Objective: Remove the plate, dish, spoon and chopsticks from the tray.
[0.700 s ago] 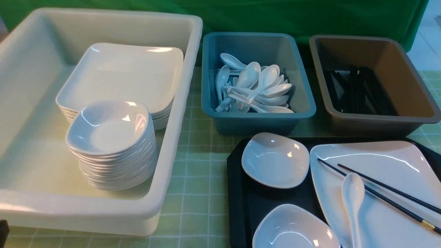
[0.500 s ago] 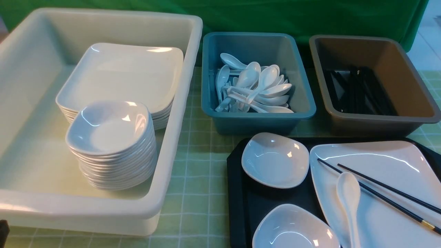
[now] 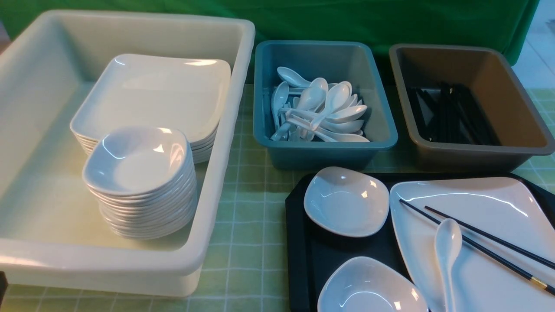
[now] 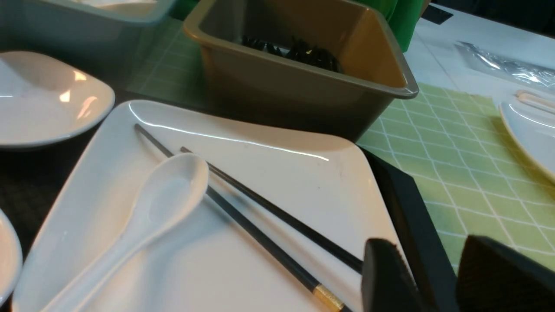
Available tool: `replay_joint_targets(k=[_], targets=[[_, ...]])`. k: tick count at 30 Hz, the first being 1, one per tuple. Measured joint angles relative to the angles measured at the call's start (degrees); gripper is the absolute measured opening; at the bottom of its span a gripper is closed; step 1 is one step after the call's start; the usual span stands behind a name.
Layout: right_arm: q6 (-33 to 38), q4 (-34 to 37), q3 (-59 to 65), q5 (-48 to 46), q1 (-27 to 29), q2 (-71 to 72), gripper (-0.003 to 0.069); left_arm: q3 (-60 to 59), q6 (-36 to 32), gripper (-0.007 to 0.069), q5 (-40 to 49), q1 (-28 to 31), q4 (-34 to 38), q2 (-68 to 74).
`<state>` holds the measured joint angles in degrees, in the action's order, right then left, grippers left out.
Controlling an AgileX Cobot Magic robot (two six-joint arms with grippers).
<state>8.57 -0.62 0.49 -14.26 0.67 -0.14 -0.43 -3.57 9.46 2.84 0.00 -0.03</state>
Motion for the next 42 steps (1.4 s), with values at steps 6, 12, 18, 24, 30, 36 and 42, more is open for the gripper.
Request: replay_joint_targets(k=[6, 12, 18, 24, 30, 36, 42], targets=[[0.0, 0.0, 0.0, 0.0, 0.0, 0.0, 0.0242, 0.0, 6.9, -0.0002, -11.0, 0.0, 16.0, 0.0], [-19.9, 16.7, 0.0, 9.7, 0.0, 0.0, 0.0242, 0.0, 14.0, -0.0002, -22.8, 0.0, 18.8, 0.0], [-40.6, 26.4, 0.0, 23.7, 0.0, 0.0, 0.0242, 3.8, 28.3, -0.0002, -41.1, 0.0, 16.0, 0.0], [-40.6, 27.1, 0.0, 29.8, 0.0, 0.0, 0.0242, 28.6, 32.3, -0.0002, -14.5, 0.0, 6.3, 7.1], [-39.8, 23.5, -0.2, 29.3, -0.2, 0.0, 0.0178, 51.9, 18.0, -0.0002, 26.5, 0.0, 8.5, 26.1], [-31.7, 7.6, -15.3, 2.9, -6.2, -6.5, 0.0016, 56.3, 1.2, -0.0002, 46.1, 0.0, 17.4, 45.5], [-18.1, 4.8, -37.5, -29.3, -15.9, -31.4, 0.0008, 56.1, -6.4, -0.0018, 47.3, -2.8, 21.6, 57.7]])
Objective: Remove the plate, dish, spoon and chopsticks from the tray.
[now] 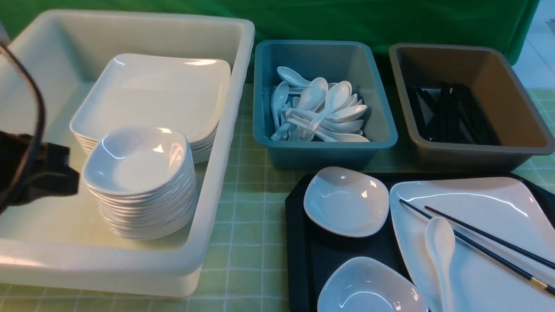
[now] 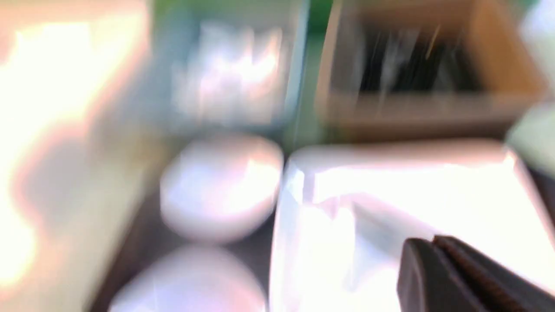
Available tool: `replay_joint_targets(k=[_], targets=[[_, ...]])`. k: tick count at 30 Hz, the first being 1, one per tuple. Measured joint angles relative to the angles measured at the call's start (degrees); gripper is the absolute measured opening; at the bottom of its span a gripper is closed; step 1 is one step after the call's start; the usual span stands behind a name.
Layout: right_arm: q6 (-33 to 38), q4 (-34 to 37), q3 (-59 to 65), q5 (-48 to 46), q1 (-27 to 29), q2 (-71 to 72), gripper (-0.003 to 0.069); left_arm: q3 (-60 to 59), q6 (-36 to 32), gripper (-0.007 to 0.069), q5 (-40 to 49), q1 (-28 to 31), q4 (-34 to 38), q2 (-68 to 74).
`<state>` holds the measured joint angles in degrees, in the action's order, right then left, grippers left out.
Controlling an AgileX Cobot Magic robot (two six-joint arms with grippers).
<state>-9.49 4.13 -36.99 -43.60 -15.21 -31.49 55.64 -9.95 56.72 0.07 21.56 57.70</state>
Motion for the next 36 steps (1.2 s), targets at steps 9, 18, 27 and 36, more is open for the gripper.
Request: replay_joint_targets(k=[9, 18, 27, 36], targets=[[7.8, -2.0, -8.3, -10.0, -2.2, -32.3, 0.0013, 0.0, 6.2, -0.0020, -5.8, -26.6, -3.9, 6.0], [9.9, 6.5, -8.4, -4.0, -1.6, -48.5, 0.0403, 6.3, 8.1, -0.0020, -16.2, -48.5, -6.0, 18.0], [9.9, 8.5, -8.4, 5.5, -1.6, -58.7, 0.0521, 12.0, 5.8, -0.0020, -17.5, -51.0, -7.3, 27.5], [10.6, 8.6, -9.2, 5.7, -1.4, -60.9, 0.0117, 12.0, 7.2, -0.0020, -18.5, -50.5, -11.0, 28.2]])
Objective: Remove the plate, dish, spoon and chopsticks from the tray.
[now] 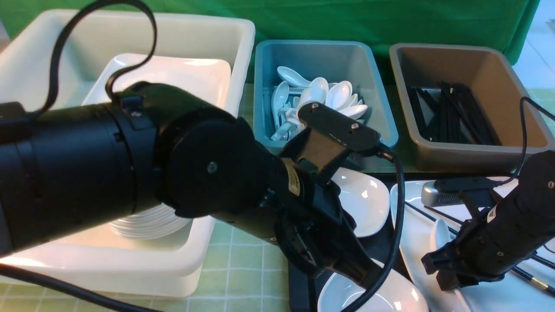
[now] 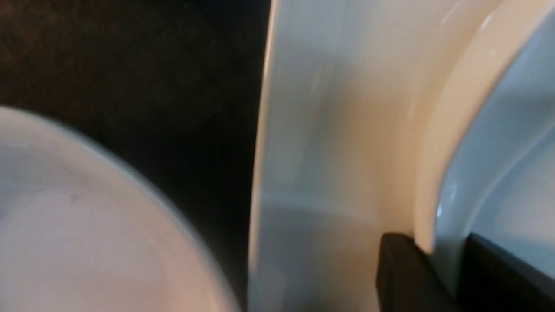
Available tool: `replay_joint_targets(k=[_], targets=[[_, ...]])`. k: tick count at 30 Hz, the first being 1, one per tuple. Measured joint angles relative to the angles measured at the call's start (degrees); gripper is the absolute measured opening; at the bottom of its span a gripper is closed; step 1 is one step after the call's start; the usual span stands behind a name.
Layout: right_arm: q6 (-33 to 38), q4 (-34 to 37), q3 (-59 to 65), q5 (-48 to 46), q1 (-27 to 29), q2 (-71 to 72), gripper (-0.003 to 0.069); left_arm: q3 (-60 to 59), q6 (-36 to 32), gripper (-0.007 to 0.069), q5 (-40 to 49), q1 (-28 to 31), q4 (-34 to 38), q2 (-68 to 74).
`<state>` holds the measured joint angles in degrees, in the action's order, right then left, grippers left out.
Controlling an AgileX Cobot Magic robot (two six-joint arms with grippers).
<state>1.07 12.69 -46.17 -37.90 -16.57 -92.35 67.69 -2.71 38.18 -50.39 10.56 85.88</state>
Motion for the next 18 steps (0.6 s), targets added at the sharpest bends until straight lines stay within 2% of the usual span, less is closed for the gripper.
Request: replay_joint_targets(k=[5, 10, 14, 15, 18], targets=[[3.3, 4.0, -2.7, -3.5, 0.0, 7.3, 0.0119, 3.0, 2.0, -0.0019, 0.1, 4.9, -3.2, 0.0], [9.8, 8.6, -17.0, -3.2, 0.0, 9.3, 0.0119, 7.4, 0.9, -0.0018, -2.9, 11.3, -3.9, 0.0], [11.2, 9.8, -35.0, -2.4, 0.0, 0.6, 0.0119, 9.3, 0.9, -0.0018, -4.3, 16.2, -3.9, 0.0], [11.2, 9.8, -35.8, -2.2, -0.1, -0.5, 0.0119, 9.3, 0.9, -0.0018, -4.3, 16.4, -3.9, 0.0], [10.4, 10.0, -48.4, -2.2, -0.4, -10.7, 0.0136, 9.3, 1.0, -0.0018, -3.7, 18.4, -3.9, 0.0]])
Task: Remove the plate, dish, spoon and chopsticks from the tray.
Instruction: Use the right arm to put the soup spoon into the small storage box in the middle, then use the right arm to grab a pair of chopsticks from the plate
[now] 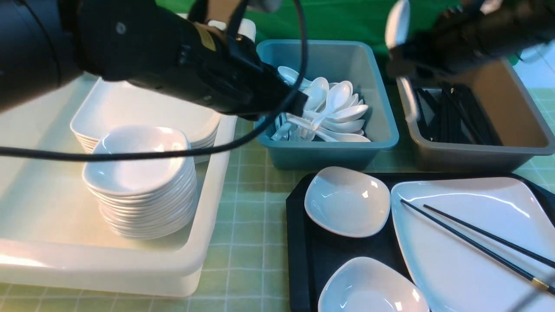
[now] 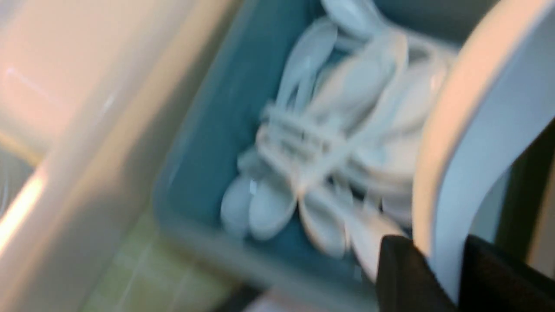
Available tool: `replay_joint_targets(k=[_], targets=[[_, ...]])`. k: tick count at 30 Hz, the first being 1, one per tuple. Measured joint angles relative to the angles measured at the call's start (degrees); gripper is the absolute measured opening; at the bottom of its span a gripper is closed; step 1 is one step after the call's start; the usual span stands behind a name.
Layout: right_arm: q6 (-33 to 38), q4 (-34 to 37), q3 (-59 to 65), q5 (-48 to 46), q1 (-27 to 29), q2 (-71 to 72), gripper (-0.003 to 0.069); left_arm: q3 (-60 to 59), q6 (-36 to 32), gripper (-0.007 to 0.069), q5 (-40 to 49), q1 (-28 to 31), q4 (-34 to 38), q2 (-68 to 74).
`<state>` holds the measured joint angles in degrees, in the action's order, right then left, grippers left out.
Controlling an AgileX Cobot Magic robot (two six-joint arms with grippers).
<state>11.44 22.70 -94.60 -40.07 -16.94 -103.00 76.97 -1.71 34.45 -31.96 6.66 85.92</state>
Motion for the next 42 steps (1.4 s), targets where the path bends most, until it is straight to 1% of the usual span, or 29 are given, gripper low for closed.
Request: replay_joint_targets(k=[1, 2, 3, 6, 7, 8, 10, 11, 12, 13, 14, 15, 17, 18, 19, 20, 21, 22, 23, 24, 25, 26, 27, 28, 30, 32, 33, 37, 42], targets=[[-0.5, 0.1, -3.5, -0.1, -0.1, -2.5, 0.0150, 0.0, 0.0, -0.0018, 0.1, 0.1, 0.0, 0.0], [-1.3, 0.1, -6.1, -0.3, -0.2, -5.5, 0.0183, 0.0, 0.0, -0.0018, 0.4, 0.3, 0.0, 0.0], [-2.6, 0.1, -9.7, -1.0, -0.4, -8.3, 0.0230, 0.0, 0.0, -0.0018, 0.8, 0.4, 0.0, 0.0], [-4.5, 0.1, -15.8, -5.8, -0.6, -14.0, 0.0412, 0.0, 0.0, -0.0018, 1.4, 0.5, 0.1, 0.0], [-4.5, 0.1, -16.4, -6.6, -0.7, -14.4, 0.0435, 0.0, 0.0, -0.0018, 1.6, 0.5, 0.1, 0.0], [-4.5, -0.7, -18.1, -9.8, -0.7, -15.2, 0.0505, 0.0, 0.0, -0.0018, 2.0, 0.5, 0.1, 0.0], [-4.5, -3.0, -19.3, -14.6, -0.7, -15.2, 0.0544, 0.0, 0.0, -0.0018, 2.3, 0.5, 0.1, 0.0], [-4.5, -3.8, -19.5, -15.8, -0.7, -15.1, 0.0543, 0.0, 0.0, -0.0018, 2.4, 0.5, 0.1, 0.0], [-4.0, -9.3, -20.0, -21.5, -0.7, -14.3, 0.0501, 0.0, 0.0, -0.0018, 2.6, 0.5, 0.3, 0.0], [-3.9, -11.4, -19.8, -24.2, -0.7, -13.5, 0.0454, 0.0, 0.0, -0.0018, 3.0, 0.5, 0.7, 0.0], [-3.5, -15.6, -18.0, -26.3, -0.7, -11.7, 0.0371, 0.0, 0.0, -0.0018, 3.3, 0.5, 1.1, 0.0], [-3.2, -18.1, -16.1, -27.2, -0.6, -10.1, 0.0271, 0.0, -0.1, -0.0018, 4.0, 0.4, 1.7, 0.0], [-2.6, -22.0, -9.1, -28.1, 0.3, -5.0, 0.0102, 0.0, -0.9, -0.0018, 6.2, -0.2, 2.6, 0.0], [-2.2, -22.7, -4.7, -28.4, 1.0, -2.1, 0.0064, 0.0, -1.4, -0.0018, 7.4, -0.6, 2.8, 0.0], [-1.5, -23.0, -1.0, -28.4, 1.7, -0.4, 0.0052, 0.0, -1.5, -0.0018, 8.1, -1.0, 3.0, 0.0], [0.2, -23.0, 5.0, -28.7, 2.8, 2.9, 0.0053, 0.0, -1.6, -0.0018, 9.5, -1.9, 3.3, 0.0], [2.1, -22.7, 10.0, -28.7, 3.7, 5.5, 0.0074, 0.0, -1.8, -0.0018, 10.4, -2.7, 3.7, 0.1], [3.8, -22.7, 14.9, -28.5, 4.6, 7.8, 0.0118, 0.0, -2.8, -0.0018, 11.4, -4.4, 4.1, 0.1], [4.0, -22.7, 15.9, -28.1, 4.8, 8.6, 0.0142, 0.0, -2.8, -0.0018, 11.5, -4.4, 4.1, 0.2], [5.5, -23.1, 21.4, -25.9, 5.8, 10.7, 0.0230, 0.0, -3.7, -0.0018, 11.9, -6.7, 4.7, 0.5], [6.0, -23.1, 23.9, -24.2, 6.1, 11.6, 0.0281, 0.0, -4.2, -0.0018, 12.0, -7.3, 4.9, 0.7], [6.6, -23.4, 29.8, -18.1, 6.4, 13.2, 0.0420, 0.0, -4.8, -0.0018, 12.0, -9.7, 5.4, 1.4], [6.9, -23.4, 32.1, -15.7, 6.5, 13.5, 0.0468, 0.0, -5.1, -0.0018, 12.0, -10.8, 5.6, 1.9], [7.5, -23.4, 34.4, -11.7, 6.6, 13.6, 0.0549, 0.0, -5.4, -0.0018, 11.8, -12.1, 5.7, 2.5], [7.8, -23.3, 36.9, -7.7, 6.6, 12.7, 0.0617, 0.0, -5.6, -0.0018, 11.5, -13.8, 5.9, 3.6], [7.8, -23.3, 37.6, -5.2, 6.6, 10.7, 0.0635, 0.0, -5.7, -0.0018, 11.2, -14.8, 6.1, 4.8], [7.7, -23.3, 37.6, -4.3, 6.7, 9.9, 0.0631, 0.0, -5.8, -0.0018, 11.1, -15.1, 6.5, 5.2], [7.7, -23.3, 37.5, -1.1, 6.7, 5.2, 0.0569, 0.0, -5.8, -0.0018, 11.0, -15.4, 7.0, 6.2], [6.6, -23.4, 34.8, -0.4, 6.8, 0.6, 0.0541, 0.0, -5.8, -0.0018, 11.0, -15.4, 7.0, 6.3]])
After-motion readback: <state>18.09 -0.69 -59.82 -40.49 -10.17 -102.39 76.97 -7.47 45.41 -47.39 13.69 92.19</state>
